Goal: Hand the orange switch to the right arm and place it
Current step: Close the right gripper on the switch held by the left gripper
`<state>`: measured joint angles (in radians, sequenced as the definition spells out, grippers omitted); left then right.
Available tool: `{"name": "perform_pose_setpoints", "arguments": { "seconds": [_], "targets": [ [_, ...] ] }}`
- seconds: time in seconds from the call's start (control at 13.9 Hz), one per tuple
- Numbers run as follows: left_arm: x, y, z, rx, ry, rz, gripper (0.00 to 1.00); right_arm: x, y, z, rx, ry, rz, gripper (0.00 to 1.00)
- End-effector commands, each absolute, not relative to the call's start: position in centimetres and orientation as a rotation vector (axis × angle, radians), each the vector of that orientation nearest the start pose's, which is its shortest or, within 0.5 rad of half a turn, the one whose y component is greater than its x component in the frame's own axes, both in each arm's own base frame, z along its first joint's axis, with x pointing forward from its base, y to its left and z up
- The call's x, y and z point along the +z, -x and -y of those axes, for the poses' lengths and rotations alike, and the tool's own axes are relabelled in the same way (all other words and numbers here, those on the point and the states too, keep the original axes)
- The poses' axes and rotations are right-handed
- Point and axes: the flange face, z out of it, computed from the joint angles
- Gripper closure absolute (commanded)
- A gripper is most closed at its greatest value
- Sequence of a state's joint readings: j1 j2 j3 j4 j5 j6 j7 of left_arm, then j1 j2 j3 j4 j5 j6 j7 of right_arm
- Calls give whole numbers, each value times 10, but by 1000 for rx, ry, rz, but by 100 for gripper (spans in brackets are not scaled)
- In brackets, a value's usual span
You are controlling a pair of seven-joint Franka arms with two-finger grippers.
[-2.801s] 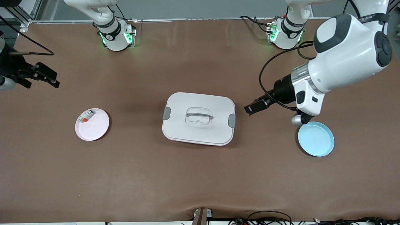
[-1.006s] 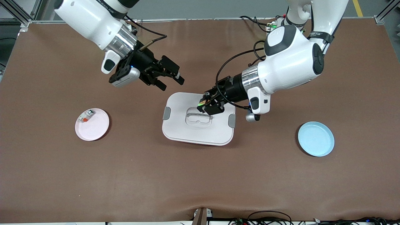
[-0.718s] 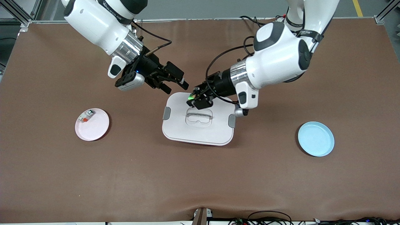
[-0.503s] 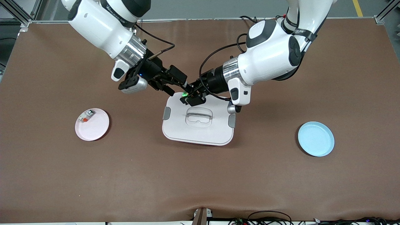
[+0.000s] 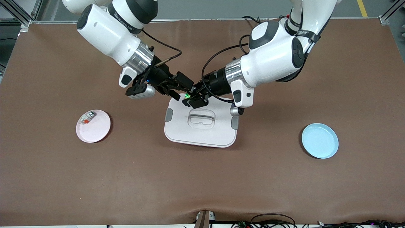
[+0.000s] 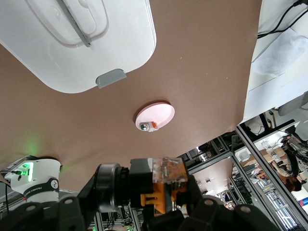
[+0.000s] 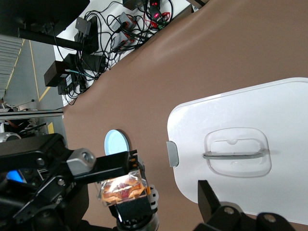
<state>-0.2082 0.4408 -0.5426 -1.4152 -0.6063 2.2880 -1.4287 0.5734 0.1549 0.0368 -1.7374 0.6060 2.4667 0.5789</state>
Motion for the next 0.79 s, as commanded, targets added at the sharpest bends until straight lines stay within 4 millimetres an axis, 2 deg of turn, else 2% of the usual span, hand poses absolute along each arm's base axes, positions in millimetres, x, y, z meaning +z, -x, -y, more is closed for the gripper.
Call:
{"name": "perform_pose_setpoints", "arguments": {
  "seconds": [0.0,0.29,0.5,0.65,0.72],
  "targets": [
    [540,-565,447,-564,-1992,-1191,100,548,-540,-377,-210,2356,-425,0],
    [531,-561,456,-561,-2019,-1177,100,544,-541,-378,-206,2359,-426,0],
    [533,-561,455,-560,-2018,-1177,100,545,-541,-378,-202,2359,-427,36],
    [535,-564,451,-557,-2010,-1185,100,544,-541,-378,-200,2360,-427,67],
    [536,-564,450,-555,-2009,-1185,100,545,-541,-378,-202,2359,-427,77]
  ]
}}
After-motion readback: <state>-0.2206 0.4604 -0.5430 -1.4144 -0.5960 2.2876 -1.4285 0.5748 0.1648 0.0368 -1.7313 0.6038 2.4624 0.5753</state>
